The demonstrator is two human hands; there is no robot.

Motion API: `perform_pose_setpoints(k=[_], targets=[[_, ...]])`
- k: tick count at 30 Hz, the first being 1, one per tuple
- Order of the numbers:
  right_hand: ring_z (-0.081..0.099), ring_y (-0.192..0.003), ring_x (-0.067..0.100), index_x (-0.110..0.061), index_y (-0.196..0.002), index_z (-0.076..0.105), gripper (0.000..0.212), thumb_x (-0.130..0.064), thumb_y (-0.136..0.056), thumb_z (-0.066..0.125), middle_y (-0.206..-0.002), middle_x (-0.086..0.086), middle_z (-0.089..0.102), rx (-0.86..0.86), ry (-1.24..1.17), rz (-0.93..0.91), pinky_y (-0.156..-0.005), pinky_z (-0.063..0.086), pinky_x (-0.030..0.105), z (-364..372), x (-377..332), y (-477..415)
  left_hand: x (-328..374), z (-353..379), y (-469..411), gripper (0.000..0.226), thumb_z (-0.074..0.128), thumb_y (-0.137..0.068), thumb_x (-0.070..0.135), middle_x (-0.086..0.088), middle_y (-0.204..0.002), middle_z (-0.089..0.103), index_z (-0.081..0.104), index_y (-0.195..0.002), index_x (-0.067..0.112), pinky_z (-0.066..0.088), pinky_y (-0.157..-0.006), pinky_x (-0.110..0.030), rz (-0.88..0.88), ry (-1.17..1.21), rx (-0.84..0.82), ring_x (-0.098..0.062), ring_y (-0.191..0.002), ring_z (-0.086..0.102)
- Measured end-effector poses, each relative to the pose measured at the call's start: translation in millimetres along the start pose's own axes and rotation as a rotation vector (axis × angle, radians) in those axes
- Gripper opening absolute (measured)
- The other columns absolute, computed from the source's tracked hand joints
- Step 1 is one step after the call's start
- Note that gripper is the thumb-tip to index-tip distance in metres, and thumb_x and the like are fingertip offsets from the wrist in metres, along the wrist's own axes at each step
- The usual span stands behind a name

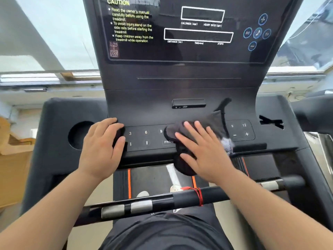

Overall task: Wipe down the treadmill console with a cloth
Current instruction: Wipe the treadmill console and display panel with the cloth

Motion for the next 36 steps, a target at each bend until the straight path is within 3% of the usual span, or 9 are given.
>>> perform_pose_setpoints(k=[6, 11, 16, 18, 22, 25, 30, 34, 36], targets=[[0.025, -0.145, 0.055, -0.016, -0.157, 0.038, 0.082, -0.064, -0.093, 0.020, -0.162, 0.031, 0.027, -0.056, 0.068, 0.598, -0.116, 0.025, 0.069, -11.6, 69.7, 9.6, -4.0, -4.2, 5.0, 0.041, 0.046, -0.095, 0.029, -0.006, -0.143, 0.055, 0.061, -0.127, 0.010, 0.027, -0.111, -0.033, -0.046, 0.095, -0.007, -0.026, -0.131, 0.043], [0.025, -0.149, 0.051, -0.015, -0.155, 0.042, 0.071, -0.056, -0.097, 0.035, -0.164, 0.027, 0.027, 0.086, 0.033, 0.244, -0.118, 0.022, 0.067, -0.3, -50.6, -38.8, -10.6, -7.6, 11.6, 0.039, 0.047, -0.093, 0.026, 0.001, -0.147, 0.053, 0.062, -0.126, 0.013, 0.030, -0.110, -0.031, -0.084, 0.169, -0.024, -0.021, -0.135, 0.045], [0.016, -0.157, 0.035, -0.028, -0.159, 0.034, 0.070, -0.060, -0.097, 0.036, -0.171, 0.008, 0.020, 0.001, 0.020, -0.200, -0.125, 0.015, 0.057, 3.8, -112.1, -57.5, -13.5, -17.1, 7.2, 0.030, 0.051, -0.083, 0.018, -0.005, -0.135, 0.063, 0.069, -0.106, 0.010, 0.031, -0.105, -0.030, -0.100, 0.104, -0.007, -0.025, -0.126, 0.051], [0.016, -0.157, 0.035, -0.031, -0.159, 0.033, 0.073, -0.064, -0.095, 0.039, -0.171, 0.006, 0.019, -0.019, 0.059, -0.193, -0.125, 0.016, 0.058, 3.3, -89.5, -46.4, -15.8, -19.4, 7.3, 0.030, 0.049, -0.082, 0.018, -0.001, -0.135, 0.063, 0.069, -0.104, 0.013, 0.035, -0.102, -0.031, -0.136, 0.144, -0.024, -0.025, -0.126, 0.053], [0.014, -0.154, 0.049, -0.022, -0.161, 0.029, 0.084, -0.072, -0.095, 0.027, -0.169, 0.022, 0.016, -0.036, 0.113, 0.267, -0.121, 0.010, 0.069, 1.5, -28.4, -29.7, -22.0, -19.0, 13.7, 0.035, 0.047, -0.081, 0.016, 0.003, -0.139, 0.062, 0.068, -0.109, 0.015, 0.038, -0.103, -0.029, -0.150, 0.216, -0.023, -0.020, -0.128, 0.056], [0.013, -0.152, 0.053, -0.011, -0.161, 0.028, 0.090, -0.072, -0.095, 0.022, -0.165, 0.034, 0.016, -0.026, 0.087, 0.363, -0.121, 0.009, 0.068, 2.7, -47.1, -47.9, -28.5, -19.9, 19.2, 0.046, 0.046, -0.081, 0.014, 0.013, -0.138, 0.059, 0.064, -0.123, 0.018, 0.042, -0.107, -0.032, -0.145, 0.304, -0.041, -0.013, -0.129, 0.056], [0.005, -0.156, 0.045, -0.015, -0.162, 0.024, 0.084, -0.066, -0.096, 0.028, -0.169, 0.025, 0.008, -0.018, 0.045, 0.066, -0.124, 0.012, 0.062, 2.2, -115.1, -85.0, -43.7, -28.3, 15.4, 0.041, 0.045, -0.083, 0.016, 0.014, -0.132, 0.064, 0.054, -0.122, 0.024, 0.052, -0.098, -0.047, -0.158, 0.398, -0.121, -0.020, -0.116, 0.065], [0.013, -0.158, 0.032, -0.029, -0.161, 0.029, 0.069, -0.057, -0.099, 0.038, -0.172, 0.006, 0.016, -0.042, 0.051, -0.313, -0.127, 0.012, 0.052, 5.7, -139.3, -55.8, -45.7, -31.4, 9.6, 0.030, 0.044, -0.082, 0.013, 0.011, -0.125, 0.068, 0.052, -0.109, 0.023, 0.051, -0.097, -0.045, -0.139, 0.440, -0.112, -0.022, -0.111, 0.067], [0.015, -0.158, 0.032, -0.031, -0.160, 0.030, 0.070, -0.060, -0.097, 0.041, -0.172, 0.005, 0.017, -0.042, 0.083, -0.308, -0.126, 0.013, 0.052, 9.7, -119.4, -30.7, -47.0, -30.6, 9.3, 0.028, 0.042, -0.081, 0.013, 0.015, -0.122, 0.069, 0.052, -0.106, 0.024, 0.050, -0.098, -0.040, -0.164, 0.459, -0.086, -0.017, -0.114, 0.066]])
Point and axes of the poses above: each hand's wrist, its own y-axis away from the middle knuckle, its own z-axis out of the palm, x = y × z, the point moved 6 cm from there along -y, towards the middle knuckle
